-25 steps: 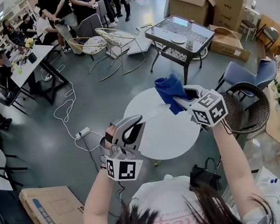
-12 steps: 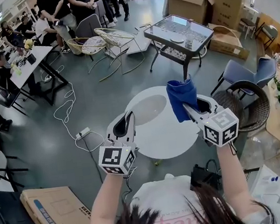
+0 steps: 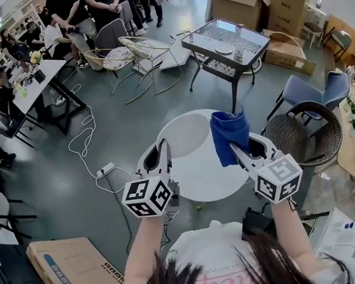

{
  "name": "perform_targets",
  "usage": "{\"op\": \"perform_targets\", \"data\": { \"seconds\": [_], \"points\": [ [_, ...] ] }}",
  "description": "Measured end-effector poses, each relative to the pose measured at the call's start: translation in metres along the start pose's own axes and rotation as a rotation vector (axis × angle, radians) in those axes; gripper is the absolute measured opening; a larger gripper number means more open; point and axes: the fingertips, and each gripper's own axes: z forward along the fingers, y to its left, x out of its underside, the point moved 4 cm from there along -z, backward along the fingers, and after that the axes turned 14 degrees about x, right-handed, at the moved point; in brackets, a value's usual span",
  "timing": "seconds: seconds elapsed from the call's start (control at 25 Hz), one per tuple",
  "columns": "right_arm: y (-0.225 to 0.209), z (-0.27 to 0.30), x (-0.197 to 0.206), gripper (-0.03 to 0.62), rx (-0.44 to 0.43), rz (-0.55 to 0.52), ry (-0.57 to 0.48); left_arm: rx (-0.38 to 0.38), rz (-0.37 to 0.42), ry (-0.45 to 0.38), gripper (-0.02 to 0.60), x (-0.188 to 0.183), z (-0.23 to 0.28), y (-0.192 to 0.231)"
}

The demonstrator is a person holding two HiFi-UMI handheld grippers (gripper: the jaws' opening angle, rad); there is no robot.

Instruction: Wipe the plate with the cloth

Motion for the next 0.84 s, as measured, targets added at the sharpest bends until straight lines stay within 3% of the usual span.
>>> {"op": "perform_targets", "data": {
  "seconds": [0.32,0.84],
  "points": [
    [0.004,-0.0064,0.0012,0.132,0.024,-0.002,-0.015,-0.033,-0.091,-0.042,0.028,0.0064,-0.0082,0.0061],
    [0.0035,-0.0083,0.0005,0.133,0.039,0.007,-0.018,-0.041,-0.082,-0.057,0.028,0.0002,-0.007,0.0004]
  ]
}}
